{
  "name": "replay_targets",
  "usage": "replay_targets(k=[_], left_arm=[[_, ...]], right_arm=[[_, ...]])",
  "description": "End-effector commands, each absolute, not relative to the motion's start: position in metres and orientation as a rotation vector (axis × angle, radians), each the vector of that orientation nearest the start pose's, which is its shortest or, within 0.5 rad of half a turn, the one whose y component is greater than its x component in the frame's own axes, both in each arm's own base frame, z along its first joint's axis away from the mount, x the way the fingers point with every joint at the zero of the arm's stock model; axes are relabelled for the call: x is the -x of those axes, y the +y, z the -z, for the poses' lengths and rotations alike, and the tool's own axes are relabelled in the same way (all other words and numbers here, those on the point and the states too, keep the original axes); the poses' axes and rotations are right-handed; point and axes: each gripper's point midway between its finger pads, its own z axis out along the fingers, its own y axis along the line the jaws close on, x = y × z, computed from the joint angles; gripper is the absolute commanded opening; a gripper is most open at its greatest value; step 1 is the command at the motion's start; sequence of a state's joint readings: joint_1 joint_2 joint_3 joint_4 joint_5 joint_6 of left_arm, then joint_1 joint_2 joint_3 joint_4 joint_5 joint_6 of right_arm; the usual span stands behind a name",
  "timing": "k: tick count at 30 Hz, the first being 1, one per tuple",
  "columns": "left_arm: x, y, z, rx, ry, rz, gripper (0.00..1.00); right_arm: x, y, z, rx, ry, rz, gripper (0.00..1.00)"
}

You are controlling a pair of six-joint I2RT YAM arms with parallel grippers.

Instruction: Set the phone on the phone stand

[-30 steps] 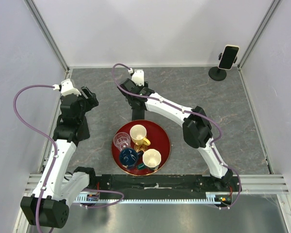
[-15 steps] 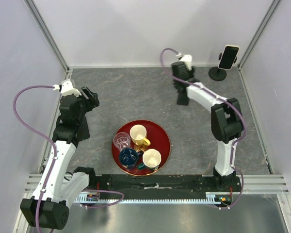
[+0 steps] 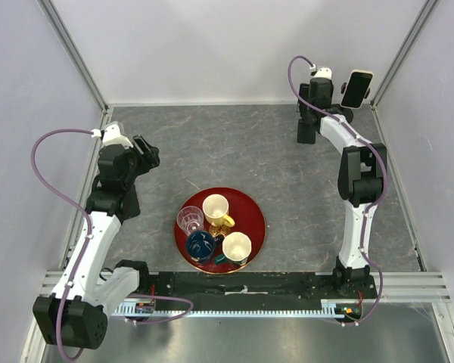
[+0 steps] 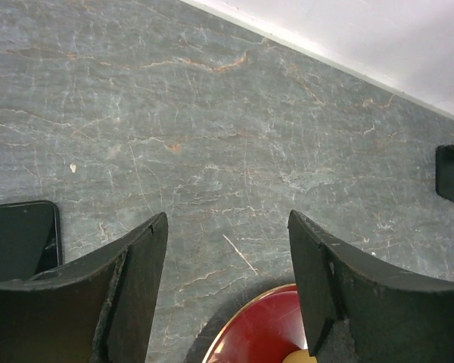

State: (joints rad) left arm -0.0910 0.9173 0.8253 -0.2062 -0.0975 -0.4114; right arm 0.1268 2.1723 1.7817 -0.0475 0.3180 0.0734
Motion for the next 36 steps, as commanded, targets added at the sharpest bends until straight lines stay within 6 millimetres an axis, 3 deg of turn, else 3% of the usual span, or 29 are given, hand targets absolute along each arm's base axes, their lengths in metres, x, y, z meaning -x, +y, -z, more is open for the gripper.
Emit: replay_targets(k=[1, 3, 5, 6, 7, 10, 17, 18, 19, 21, 23, 25, 26, 29, 32, 33, 35, 36], left_arm=[[-0.345, -0.038, -0.271, 0.361, 1.786, 0.328, 0.7], [-0.346, -0.04, -0.27, 0.358, 1.792, 0.334, 0.7], [-0.346, -0.039, -0.269, 0.36, 1.793, 0.333, 0.69], [-0.346, -0.04, -0.27, 0.358, 1.792, 0.334, 0.69], [-0.346, -0.04, -0.269, 0.358, 1.795, 0.335, 0.69], [-0.347, -0.042, -0.268, 0.35, 1.799, 0.342, 0.68], [-0.348, -0.045, -0.267, 0.339, 1.806, 0.36, 0.68], [-0.348, -0.045, -0.266, 0.341, 1.808, 0.357, 0.68], [-0.348, -0.044, -0.266, 0.34, 1.808, 0.353, 0.68], [-0.348, -0.044, -0.266, 0.335, 1.809, 0.35, 0.7], [-0.348, -0.046, -0.265, 0.321, 1.813, 0.354, 0.73], [-0.348, -0.046, -0.264, 0.303, 1.817, 0.346, 0.77], [-0.348, -0.046, -0.264, 0.299, 1.819, 0.343, 0.78], [-0.349, -0.043, -0.259, 0.295, 1.832, 0.316, 0.83], [-0.35, -0.034, -0.249, 0.309, 1.86, 0.249, 0.84], [-0.35, -0.03, -0.245, 0.313, 1.873, 0.221, 0.87], [-0.348, -0.019, -0.233, 0.346, 1.917, 0.145, 0.92], [-0.348, -0.016, -0.222, 0.37, 1.953, 0.121, 0.99]], right_arm=[[-0.654, 0.027, -0.184, -0.08, 1.856, 0.086, 0.0], [-0.661, 0.027, -0.179, -0.051, 1.853, 0.102, 0.0], [-0.67, 0.027, -0.188, -0.047, 1.828, 0.091, 0.0], [-0.675, 0.028, -0.181, -0.016, 1.838, 0.097, 0.0], [-0.68, 0.029, -0.19, -0.01, 1.822, 0.088, 0.0], [-0.687, 0.031, -0.182, 0.006, 1.827, 0.076, 0.0], [-0.688, 0.028, -0.167, 0.003, 1.851, 0.091, 0.02], [-0.688, 0.028, -0.169, -0.005, 1.848, 0.089, 0.09], [-0.686, 0.026, -0.169, -0.017, 1.851, 0.096, 0.36], [-0.683, 0.026, -0.172, -0.023, 1.854, 0.094, 0.8], [-0.679, 0.023, -0.175, -0.039, 1.856, 0.1, 0.96], [-0.67, 0.022, -0.184, -0.044, 1.863, 0.11, 0.98], [-0.665, 0.021, -0.201, -0.074, 1.841, 0.097, 0.98], [-0.649, 0.018, -0.21, -0.091, 1.858, 0.114, 0.98], [-0.628, 0.022, -0.24, -0.097, 1.829, 0.091, 0.98], [-0.616, 0.027, -0.254, -0.097, 1.817, 0.068, 0.98], [-0.602, 0.049, -0.262, -0.096, 1.816, 0.003, 0.98], [-0.59, 0.062, -0.268, -0.081, 1.804, -0.037, 0.98]])
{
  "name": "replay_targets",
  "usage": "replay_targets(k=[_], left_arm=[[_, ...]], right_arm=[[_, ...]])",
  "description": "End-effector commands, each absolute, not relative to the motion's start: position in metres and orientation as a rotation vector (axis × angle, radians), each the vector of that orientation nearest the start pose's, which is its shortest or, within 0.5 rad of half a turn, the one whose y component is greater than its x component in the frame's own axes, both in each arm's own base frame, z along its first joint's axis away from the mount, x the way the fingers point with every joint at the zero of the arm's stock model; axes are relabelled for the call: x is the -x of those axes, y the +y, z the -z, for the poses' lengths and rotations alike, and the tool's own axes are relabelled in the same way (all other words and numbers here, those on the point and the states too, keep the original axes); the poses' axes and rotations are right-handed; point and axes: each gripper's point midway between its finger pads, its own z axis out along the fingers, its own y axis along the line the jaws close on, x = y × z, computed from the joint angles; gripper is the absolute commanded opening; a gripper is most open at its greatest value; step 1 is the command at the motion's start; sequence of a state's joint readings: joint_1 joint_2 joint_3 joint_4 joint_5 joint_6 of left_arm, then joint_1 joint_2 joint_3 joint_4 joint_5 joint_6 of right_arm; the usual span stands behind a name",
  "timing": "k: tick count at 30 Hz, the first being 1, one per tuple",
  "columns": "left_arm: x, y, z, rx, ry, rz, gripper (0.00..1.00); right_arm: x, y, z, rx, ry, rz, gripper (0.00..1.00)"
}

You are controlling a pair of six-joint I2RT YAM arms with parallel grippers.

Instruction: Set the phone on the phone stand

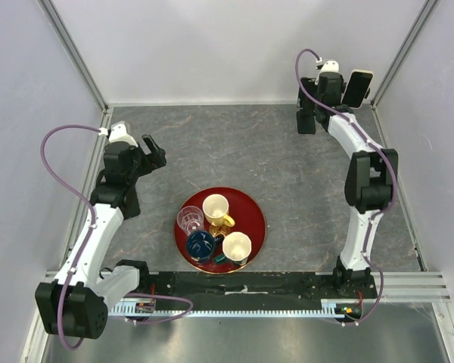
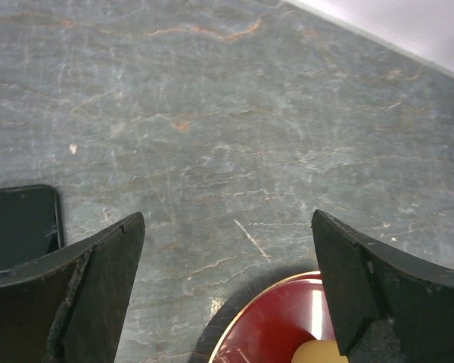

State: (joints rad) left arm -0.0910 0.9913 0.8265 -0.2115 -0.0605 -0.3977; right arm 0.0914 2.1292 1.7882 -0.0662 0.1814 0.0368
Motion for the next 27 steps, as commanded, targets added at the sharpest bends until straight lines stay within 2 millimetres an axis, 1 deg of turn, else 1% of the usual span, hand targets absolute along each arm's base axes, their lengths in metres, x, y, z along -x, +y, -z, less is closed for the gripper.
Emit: replay_targets(k=[1, 3, 4, 5, 6, 7, 8, 9, 11, 12, 13, 14, 15, 16, 17, 18, 19, 20, 21, 23, 24, 25, 26, 27], left_arm=[[-0.342, -0.011, -0.21, 0.413, 2.005, 0.096, 1.0], [-0.336, -0.004, -0.188, 0.524, 2.086, 0.092, 1.0], [-0.331, -0.002, -0.179, 0.55, 2.128, 0.079, 1.0], [-0.321, 0.006, -0.17, 0.591, 2.17, 0.029, 1.0], [-0.315, 0.016, -0.166, 0.624, 2.183, -0.009, 1.0], [-0.311, 0.022, -0.166, 0.638, 2.185, -0.04, 1.0], [-0.305, 0.031, -0.164, 0.656, 2.186, -0.096, 1.0], [-0.301, 0.049, -0.164, 0.702, 2.166, -0.148, 1.0], [-0.295, 0.066, -0.153, 0.731, 2.161, -0.217, 1.0], [-0.293, 0.078, -0.149, 0.779, 2.151, -0.245, 1.0], [-0.29, 0.083, -0.143, 0.824, 2.155, -0.254, 1.0], [-0.292, 0.084, -0.134, 0.853, 2.178, -0.221, 1.0], [-0.293, 0.096, -0.132, 0.925, 2.149, -0.208, 1.0], [-0.295, 0.101, -0.13, 0.96, 2.141, -0.196, 1.0], [-0.298, 0.104, -0.123, 0.998, 2.16, -0.165, 1.0], [-0.299, 0.115, -0.12, 1.065, 2.143, -0.146, 1.0], [-0.305, 0.119, -0.122, 1.081, 2.134, -0.121, 1.0], [-0.307, 0.124, -0.121, 1.095, 2.132, -0.13, 1.0], [-0.308, 0.134, -0.11, 1.131, 2.149, -0.165, 1.0], [-0.312, 0.148, -0.106, 1.157, 2.129, -0.196, 1.0], [-0.311, 0.154, -0.098, 1.179, 2.137, -0.212, 1.0], [-0.316, 0.158, -0.092, 1.172, 2.123, -0.209, 1.0], [-0.316, 0.159, -0.085, 1.183, 2.133, -0.197, 1.0], [-0.315, 0.163, -0.074, 1.212, 2.148, -0.167, 1.0]], right_arm=[[-0.582, 0.09, -0.27, -0.031, 1.804, -0.115, 0.98], [-0.572, 0.123, -0.281, 0.048, 1.767, -0.185, 0.98], [-0.565, 0.152, -0.284, 0.137, 1.761, -0.233, 0.98], [-0.563, 0.163, -0.284, 0.169, 1.765, -0.245, 0.98], [-0.559, 0.174, -0.289, 0.204, 1.772, -0.254, 0.98], [-0.554, 0.187, -0.291, 0.237, 1.771, -0.268, 0.98], [-0.548, 0.196, -0.297, 0.262, 1.761, -0.306, 0.98], [-0.545, 0.202, -0.3, 0.28, 1.752, -0.332, 0.98], [-0.535, 0.215, -0.311, 0.327, 1.721, -0.415, 0.98], [-0.532, 0.218, -0.311, 0.344, 1.716, -0.436, 0.98], [-0.528, 0.22, -0.312, 0.361, 1.711, -0.451, 0.98], [-0.523, 0.223, -0.324, 0.383, 1.67, -0.465, 0.98], [-0.52, 0.225, -0.32, 0.434, 1.651, -0.462, 0.98], [-0.516, 0.225, -0.319, 0.46, 1.64, -0.461, 0.98], [-0.512, 0.224, -0.324, 0.49, 1.617, -0.446, 0.98], [-0.51, 0.223, -0.316, 0.534, 1.616, -0.416, 0.98], [-0.508, 0.222, -0.315, 0.55, 1.611, -0.404, 0.98], [-0.506, 0.22, -0.317, 0.564, 1.602, -0.388, 0.98], [-0.505, 0.219, -0.313, 0.575, 1.604, -0.379, 0.98], [-0.502, 0.219, -0.311, 0.597, 1.596, -0.369, 0.98], [-0.5, 0.219, -0.313, 0.603, 1.584, -0.369, 0.98], [-0.498, 0.22, -0.313, 0.623, 1.57, -0.376, 0.98], [-0.492, 0.22, -0.311, 0.634, 1.564, -0.381, 0.98], [-0.49, 0.221, -0.318, 0.635, 1.519, -0.381, 0.98]])
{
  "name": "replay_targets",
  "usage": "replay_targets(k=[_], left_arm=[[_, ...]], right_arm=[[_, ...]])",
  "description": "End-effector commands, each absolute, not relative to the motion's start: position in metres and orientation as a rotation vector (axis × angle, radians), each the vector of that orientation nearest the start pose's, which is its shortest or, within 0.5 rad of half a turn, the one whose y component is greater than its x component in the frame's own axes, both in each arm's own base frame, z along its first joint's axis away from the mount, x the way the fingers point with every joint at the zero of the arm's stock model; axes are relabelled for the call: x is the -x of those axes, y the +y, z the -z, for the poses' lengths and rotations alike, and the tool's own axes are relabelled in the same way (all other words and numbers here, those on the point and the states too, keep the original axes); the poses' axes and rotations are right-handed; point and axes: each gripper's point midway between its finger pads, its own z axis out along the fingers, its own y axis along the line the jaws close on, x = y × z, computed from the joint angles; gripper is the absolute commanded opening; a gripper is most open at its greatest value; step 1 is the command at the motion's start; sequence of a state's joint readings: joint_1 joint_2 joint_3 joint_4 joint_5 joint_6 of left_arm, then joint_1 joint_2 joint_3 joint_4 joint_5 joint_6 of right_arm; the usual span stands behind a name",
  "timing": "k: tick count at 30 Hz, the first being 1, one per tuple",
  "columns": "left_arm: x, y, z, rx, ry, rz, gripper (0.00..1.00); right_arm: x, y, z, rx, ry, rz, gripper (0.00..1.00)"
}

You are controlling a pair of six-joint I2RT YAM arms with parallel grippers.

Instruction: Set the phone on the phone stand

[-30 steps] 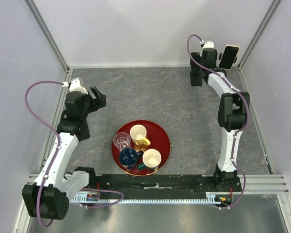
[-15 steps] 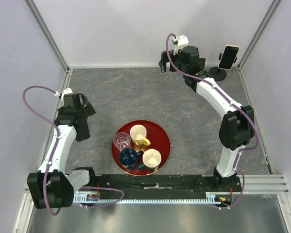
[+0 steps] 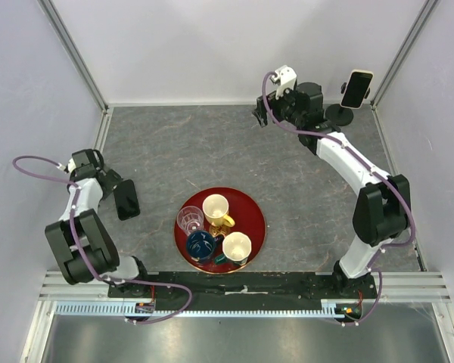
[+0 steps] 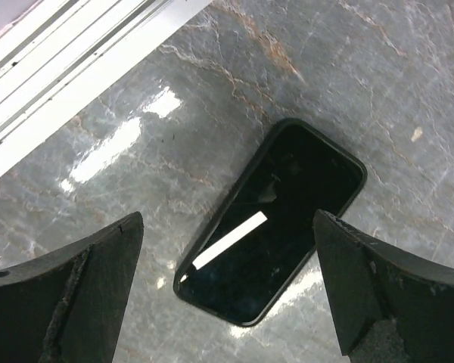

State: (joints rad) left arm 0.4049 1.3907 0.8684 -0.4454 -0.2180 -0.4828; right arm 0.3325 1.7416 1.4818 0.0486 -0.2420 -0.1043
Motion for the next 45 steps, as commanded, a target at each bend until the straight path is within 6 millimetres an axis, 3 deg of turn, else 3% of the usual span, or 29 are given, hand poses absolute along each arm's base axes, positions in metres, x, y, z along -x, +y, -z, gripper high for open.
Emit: replay_targets(k=[1, 7, 13, 16, 18, 20, 21, 22, 25, 33, 35, 41, 45], left_arm=[[-0.325, 0.154, -0.069, 1.187, 2.154, -0.05, 1.0], [-0.332, 0.143, -0.031, 1.217, 2.236, 0.124, 1.0], [-0.334, 0.11, -0.02, 1.216, 2.272, 0.354, 1.0], [-0.329, 0.092, -0.015, 1.214, 2.314, 0.388, 1.0], [-0.329, 0.082, -0.016, 1.147, 2.363, 0.335, 1.0], [-0.324, 0.084, -0.017, 1.085, 2.425, 0.173, 1.0], [-0.324, 0.07, -0.016, 1.013, 2.476, 0.115, 1.0], [-0.317, 0.078, -0.015, 1.015, 2.496, -0.024, 1.0], [-0.319, 0.072, -0.014, 0.955, 2.549, -0.108, 1.0], [-0.323, 0.048, -0.005, 0.704, 2.689, -0.154, 1.0], [-0.313, 0.047, 0.002, 0.742, 2.732, -0.194, 1.0], [-0.31, 0.04, 0.002, 0.856, 2.734, -0.153, 0.95], [-0.313, 0.046, 0.003, 0.838, 2.76, -0.206, 0.83]], right_arm=[[-0.487, 0.221, -0.321, 0.643, 1.494, -0.384, 0.98], [-0.473, 0.215, -0.331, 0.634, 1.406, -0.361, 0.98], [-0.474, 0.212, -0.33, 0.625, 1.397, -0.338, 0.98], [-0.477, 0.21, -0.325, 0.622, 1.409, -0.325, 0.98], [-0.479, 0.21, -0.323, 0.62, 1.414, -0.319, 0.98], [-0.48, 0.21, -0.322, 0.62, 1.414, -0.314, 0.98], [-0.481, 0.209, -0.321, 0.618, 1.418, -0.312, 0.98], [-0.481, 0.209, -0.322, 0.618, 1.416, -0.312, 0.98], [-0.48, 0.21, -0.322, 0.619, 1.414, -0.313, 0.98], [-0.481, 0.208, -0.319, 0.619, 1.422, -0.303, 0.98], [-0.481, 0.208, -0.319, 0.621, 1.426, -0.302, 0.98], [-0.483, 0.208, -0.321, 0.616, 1.437, -0.298, 0.98], [-0.485, 0.207, -0.32, 0.614, 1.446, -0.293, 0.98]])
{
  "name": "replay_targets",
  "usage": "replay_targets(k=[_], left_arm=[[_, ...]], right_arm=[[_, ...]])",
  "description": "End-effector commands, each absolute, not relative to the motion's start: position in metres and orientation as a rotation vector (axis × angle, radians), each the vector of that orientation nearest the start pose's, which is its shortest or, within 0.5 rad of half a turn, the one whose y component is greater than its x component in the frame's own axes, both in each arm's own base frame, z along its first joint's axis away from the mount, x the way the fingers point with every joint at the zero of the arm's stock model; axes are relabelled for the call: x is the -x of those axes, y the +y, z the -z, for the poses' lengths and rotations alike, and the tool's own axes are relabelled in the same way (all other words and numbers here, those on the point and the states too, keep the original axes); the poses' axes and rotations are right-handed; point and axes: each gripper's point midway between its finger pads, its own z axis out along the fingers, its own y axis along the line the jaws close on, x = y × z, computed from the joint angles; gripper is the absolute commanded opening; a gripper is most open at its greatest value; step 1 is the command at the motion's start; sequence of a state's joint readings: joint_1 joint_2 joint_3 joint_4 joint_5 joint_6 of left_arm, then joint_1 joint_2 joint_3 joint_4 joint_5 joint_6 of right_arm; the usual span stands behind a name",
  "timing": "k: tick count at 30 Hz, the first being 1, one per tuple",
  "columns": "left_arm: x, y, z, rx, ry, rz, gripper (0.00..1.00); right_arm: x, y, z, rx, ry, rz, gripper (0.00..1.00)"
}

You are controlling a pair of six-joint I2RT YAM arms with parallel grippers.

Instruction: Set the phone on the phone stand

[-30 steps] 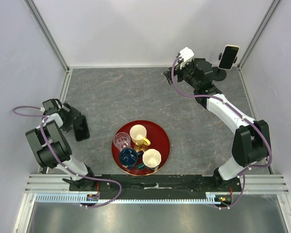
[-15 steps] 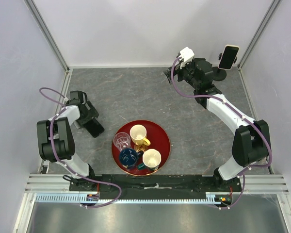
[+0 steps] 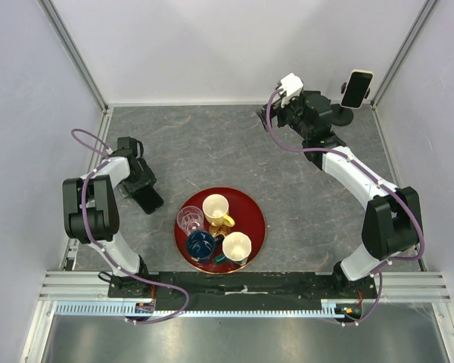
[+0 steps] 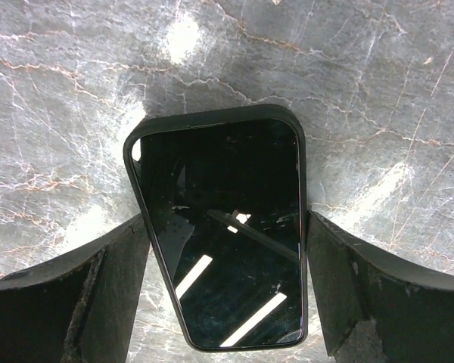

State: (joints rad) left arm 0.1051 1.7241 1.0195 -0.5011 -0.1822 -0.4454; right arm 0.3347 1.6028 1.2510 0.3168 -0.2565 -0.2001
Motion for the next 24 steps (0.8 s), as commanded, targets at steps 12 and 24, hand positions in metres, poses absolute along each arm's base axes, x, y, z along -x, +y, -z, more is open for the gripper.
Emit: replay_targets(k=[12, 24], left_arm=[[-0.327, 0.056, -0.014, 0.814, 2.698, -0.248, 0.02], [-0.366, 0.04, -0.114, 0.719, 2.268, 0.032, 0.02]], right_arm=[[-0.493, 0.212, -0.318, 0.575, 1.486, -0.329, 0.98], [-0.518, 0.284, -0.313, 0.409, 1.608, -0.648, 0.98]])
